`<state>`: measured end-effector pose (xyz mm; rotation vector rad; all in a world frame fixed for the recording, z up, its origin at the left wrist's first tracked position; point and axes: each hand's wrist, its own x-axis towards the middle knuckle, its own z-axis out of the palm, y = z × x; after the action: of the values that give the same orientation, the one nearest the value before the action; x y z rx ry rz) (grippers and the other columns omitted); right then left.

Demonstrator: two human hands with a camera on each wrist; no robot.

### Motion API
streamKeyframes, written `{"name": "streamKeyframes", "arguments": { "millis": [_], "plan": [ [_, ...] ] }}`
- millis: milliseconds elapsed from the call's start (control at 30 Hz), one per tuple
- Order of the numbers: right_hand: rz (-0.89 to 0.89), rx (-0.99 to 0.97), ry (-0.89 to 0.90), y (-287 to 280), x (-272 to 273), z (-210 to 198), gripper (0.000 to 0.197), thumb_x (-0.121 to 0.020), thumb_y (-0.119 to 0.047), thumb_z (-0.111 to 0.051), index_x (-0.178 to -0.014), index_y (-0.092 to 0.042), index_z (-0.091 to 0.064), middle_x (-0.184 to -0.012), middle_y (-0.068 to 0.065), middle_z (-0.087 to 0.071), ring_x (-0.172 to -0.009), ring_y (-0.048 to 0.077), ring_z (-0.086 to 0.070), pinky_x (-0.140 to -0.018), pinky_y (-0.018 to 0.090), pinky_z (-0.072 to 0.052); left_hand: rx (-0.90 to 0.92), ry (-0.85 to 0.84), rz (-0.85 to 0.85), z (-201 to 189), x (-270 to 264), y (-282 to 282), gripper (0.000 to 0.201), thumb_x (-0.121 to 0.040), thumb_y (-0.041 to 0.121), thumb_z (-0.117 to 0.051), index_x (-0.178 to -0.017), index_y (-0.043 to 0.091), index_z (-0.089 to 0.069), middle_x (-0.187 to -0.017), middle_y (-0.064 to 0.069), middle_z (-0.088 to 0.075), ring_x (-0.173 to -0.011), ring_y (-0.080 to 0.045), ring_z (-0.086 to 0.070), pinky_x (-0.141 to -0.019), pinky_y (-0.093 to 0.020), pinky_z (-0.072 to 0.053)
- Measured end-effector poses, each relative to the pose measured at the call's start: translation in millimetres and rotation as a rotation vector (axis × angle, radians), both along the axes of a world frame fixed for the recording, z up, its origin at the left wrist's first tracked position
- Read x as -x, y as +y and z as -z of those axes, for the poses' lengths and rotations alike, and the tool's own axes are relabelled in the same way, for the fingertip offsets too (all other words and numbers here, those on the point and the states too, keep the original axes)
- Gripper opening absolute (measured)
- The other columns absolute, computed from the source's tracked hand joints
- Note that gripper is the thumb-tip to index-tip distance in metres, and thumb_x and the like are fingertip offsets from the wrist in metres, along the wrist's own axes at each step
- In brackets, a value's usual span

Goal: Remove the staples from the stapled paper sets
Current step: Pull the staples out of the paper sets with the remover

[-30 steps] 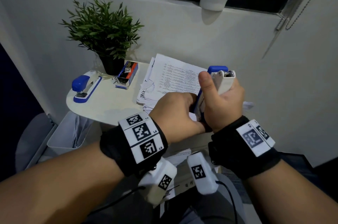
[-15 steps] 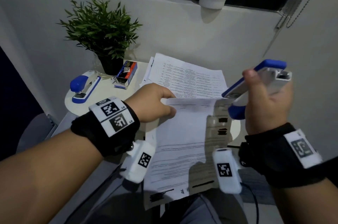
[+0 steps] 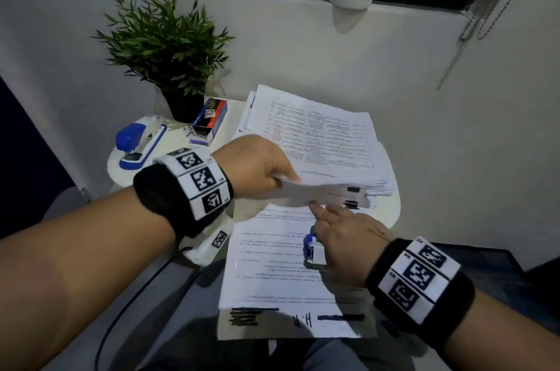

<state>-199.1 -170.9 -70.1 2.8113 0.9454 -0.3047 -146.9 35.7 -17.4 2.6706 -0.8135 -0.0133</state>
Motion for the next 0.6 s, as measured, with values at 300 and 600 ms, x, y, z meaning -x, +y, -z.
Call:
{"name": "streamKeyframes", "arguments": {
  "millis": [300,600],
  "plan": [
    [-0.013,-0.011,-0.036,-11,7,-6,0.042,-0.064,-0.047,-0.067,-0.096,-0.020,-0.064,-0.099,-0.002,-0.063,-0.090,0.023,-0.062,-0.076,0.032,-0.050,-0.228,-0.011,0.201,45,13,21,0.019,-0.090,0.030,-0.059,-0.105,0.032,-0.072,-0.129,0.018,-0.055,-0.119,-0.017,-0.047,-0.090,-0.024,-0.041],
    [-0.034,-0.074,-0.192,7,27,-13,0.072,-0.059,-0.053,-0.048,-0.106,-0.003,-0.067,-0.127,0.018,-0.059,-0.120,0.036,-0.055,-0.100,0.050,-0.039,-0.312,-0.013,0.139,52,14,18,0.026,-0.096,0.034,-0.049,-0.117,0.040,-0.063,-0.139,0.027,-0.041,-0.126,-0.009,-0.033,-0.096,-0.021,-0.035]
  ]
}}
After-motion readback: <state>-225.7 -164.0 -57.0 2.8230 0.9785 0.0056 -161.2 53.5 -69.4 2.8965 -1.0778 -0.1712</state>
